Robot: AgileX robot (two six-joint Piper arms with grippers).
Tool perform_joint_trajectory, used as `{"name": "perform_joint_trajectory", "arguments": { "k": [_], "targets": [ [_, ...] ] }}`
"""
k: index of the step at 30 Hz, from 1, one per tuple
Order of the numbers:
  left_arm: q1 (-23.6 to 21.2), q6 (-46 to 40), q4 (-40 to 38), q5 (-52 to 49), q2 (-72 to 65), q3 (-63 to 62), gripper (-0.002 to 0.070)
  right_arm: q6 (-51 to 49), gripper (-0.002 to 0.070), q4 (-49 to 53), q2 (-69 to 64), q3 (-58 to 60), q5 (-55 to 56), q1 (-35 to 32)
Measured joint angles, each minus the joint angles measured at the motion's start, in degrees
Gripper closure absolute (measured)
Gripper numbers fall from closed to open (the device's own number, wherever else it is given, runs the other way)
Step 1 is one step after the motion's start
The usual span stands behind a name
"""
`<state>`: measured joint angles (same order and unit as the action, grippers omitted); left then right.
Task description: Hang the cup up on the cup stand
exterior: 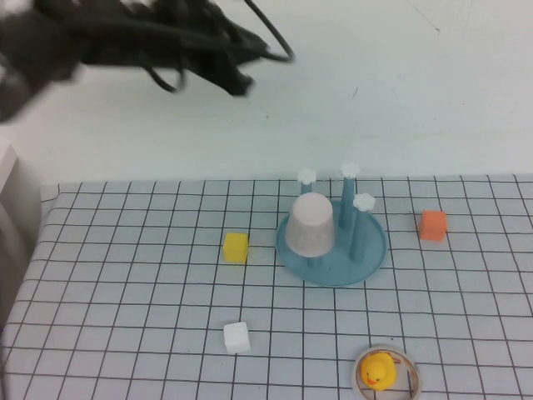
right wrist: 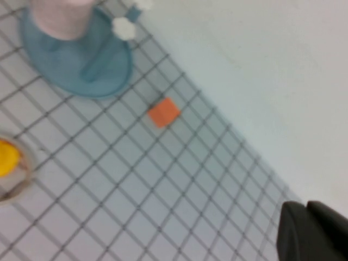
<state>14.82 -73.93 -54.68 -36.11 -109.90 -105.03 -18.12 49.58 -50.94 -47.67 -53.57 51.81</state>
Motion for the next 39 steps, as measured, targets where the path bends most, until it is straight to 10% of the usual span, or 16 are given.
{"name": "perform_joint_trajectory", "arguments": {
  "k": [14,27,39],
  "targets": [
    [-0.29,38.15,42.76,-4.8,32.93,4.99,0.0675,17.04,0.0678,-25.33,17.59,8.8,8.05,0.0],
    [-0.29,48.79,39.68,13.28,78.71,60.68,0.0675,17.57,0.0678,-33.65,28.94,24.59,17.95,0.0],
    [-0.29,52.08,37.51,23.05,95.9,87.06,0.0675,17.61,0.0678,-34.55,28.94,24.59,17.99,0.0]
  ]
}}
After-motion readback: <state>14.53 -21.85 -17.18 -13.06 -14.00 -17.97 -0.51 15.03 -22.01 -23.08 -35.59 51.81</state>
